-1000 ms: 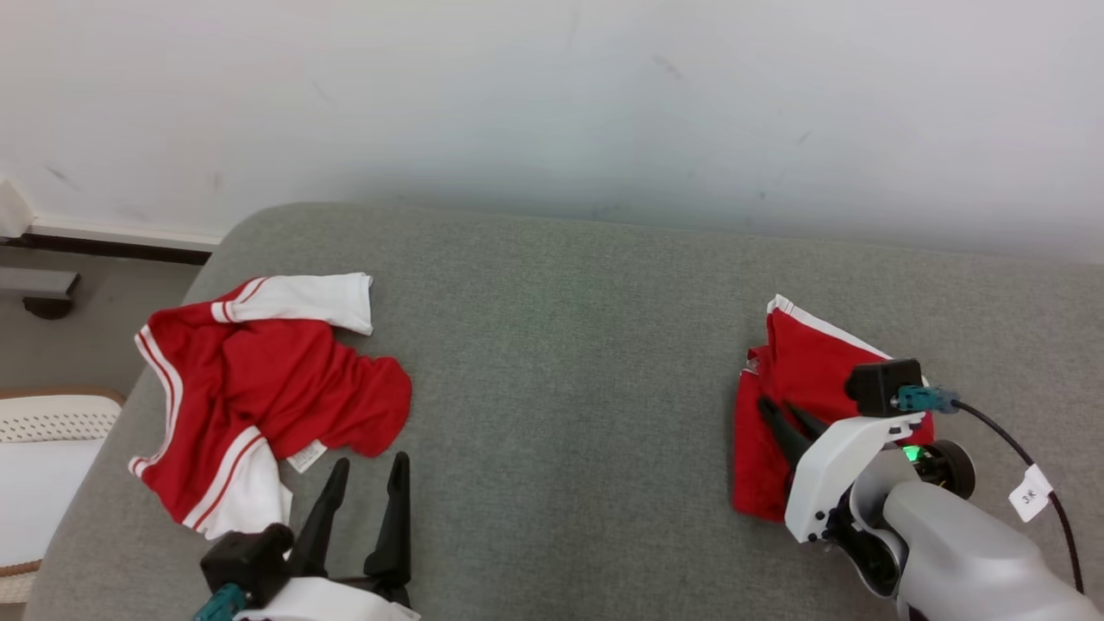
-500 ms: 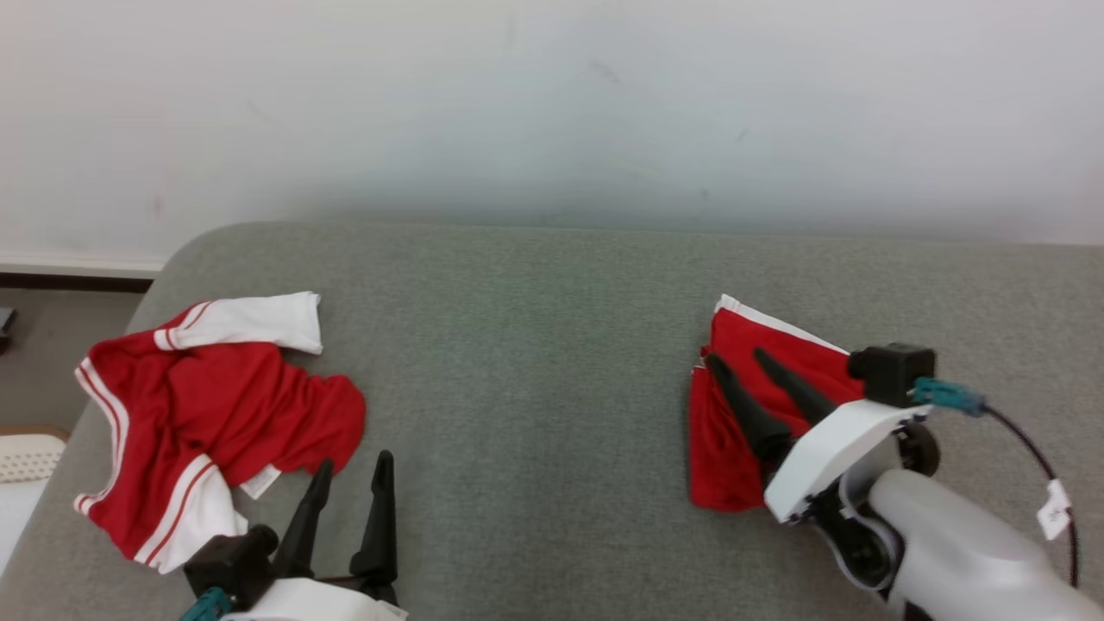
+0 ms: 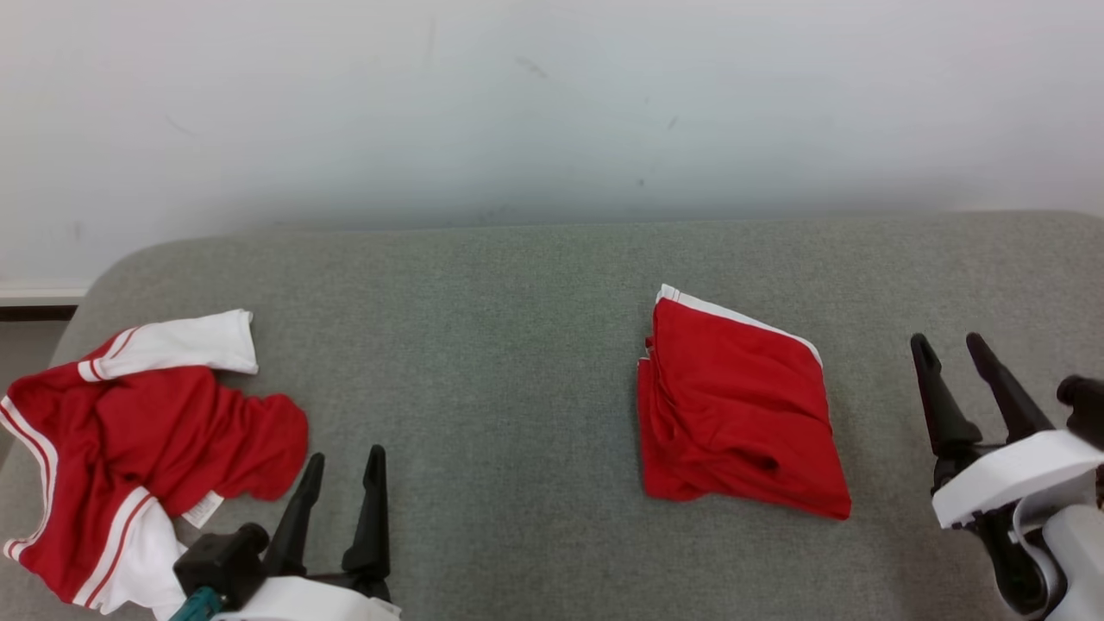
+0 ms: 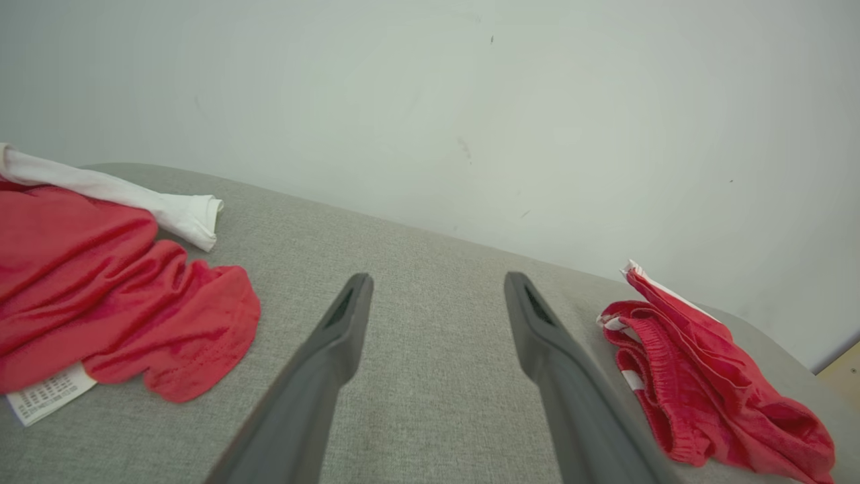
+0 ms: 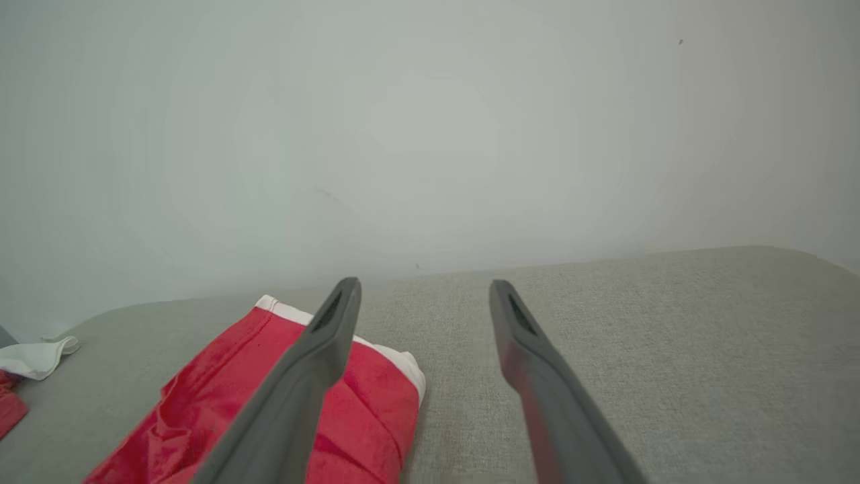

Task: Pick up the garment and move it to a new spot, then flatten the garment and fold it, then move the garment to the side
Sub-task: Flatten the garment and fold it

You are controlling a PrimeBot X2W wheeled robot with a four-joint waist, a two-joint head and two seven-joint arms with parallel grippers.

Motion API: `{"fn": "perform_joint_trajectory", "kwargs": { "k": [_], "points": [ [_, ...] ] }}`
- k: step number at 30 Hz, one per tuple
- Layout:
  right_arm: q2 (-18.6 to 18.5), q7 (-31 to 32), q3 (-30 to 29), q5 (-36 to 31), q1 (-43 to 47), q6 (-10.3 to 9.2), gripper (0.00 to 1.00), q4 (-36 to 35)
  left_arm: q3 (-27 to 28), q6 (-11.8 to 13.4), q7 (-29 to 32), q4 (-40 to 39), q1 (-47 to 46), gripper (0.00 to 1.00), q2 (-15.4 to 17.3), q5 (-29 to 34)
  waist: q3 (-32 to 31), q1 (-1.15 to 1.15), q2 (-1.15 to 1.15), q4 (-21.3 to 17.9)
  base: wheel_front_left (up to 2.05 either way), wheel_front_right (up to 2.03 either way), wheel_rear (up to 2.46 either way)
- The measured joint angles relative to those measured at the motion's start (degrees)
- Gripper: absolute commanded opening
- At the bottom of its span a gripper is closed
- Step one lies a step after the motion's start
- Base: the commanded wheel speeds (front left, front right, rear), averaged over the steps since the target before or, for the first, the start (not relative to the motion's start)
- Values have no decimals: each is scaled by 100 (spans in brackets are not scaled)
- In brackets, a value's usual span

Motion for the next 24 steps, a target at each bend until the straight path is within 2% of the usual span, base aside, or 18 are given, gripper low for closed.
{"fn": "perform_joint_trajectory", "kwargs": {
  "k": [4,5,6,8,17,24],
  "points": [
    [272,0,-342,-537,254,0,100,-32,19,-25,0,-3,-19,100,0,37,65,0,0,-11,0,0,0],
    [363,0,-399,-612,292,0,97,-7,21,-43,0,-5,-32,100,0,43,76,0,0,-3,0,0,0],
    [448,-1,-431,-662,327,0,50,27,18,-44,0,-16,-47,100,-3,46,86,0,0,10,0,0,0],
    [627,0,-486,-731,354,0,0,158,21,-56,0,-22,-75,100,-3,93,103,1,0,44,0,0,0],
    [1291,304,-389,-699,-33,0,0,1158,-13,-113,1,19,-144,100,-7,97,141,1,0,301,0,0,0],
    [1644,587,336,-686,-243,0,0,1460,-49,-119,0,49,-153,100,-8,91,125,0,0,545,0,0,0]
  ]
}}
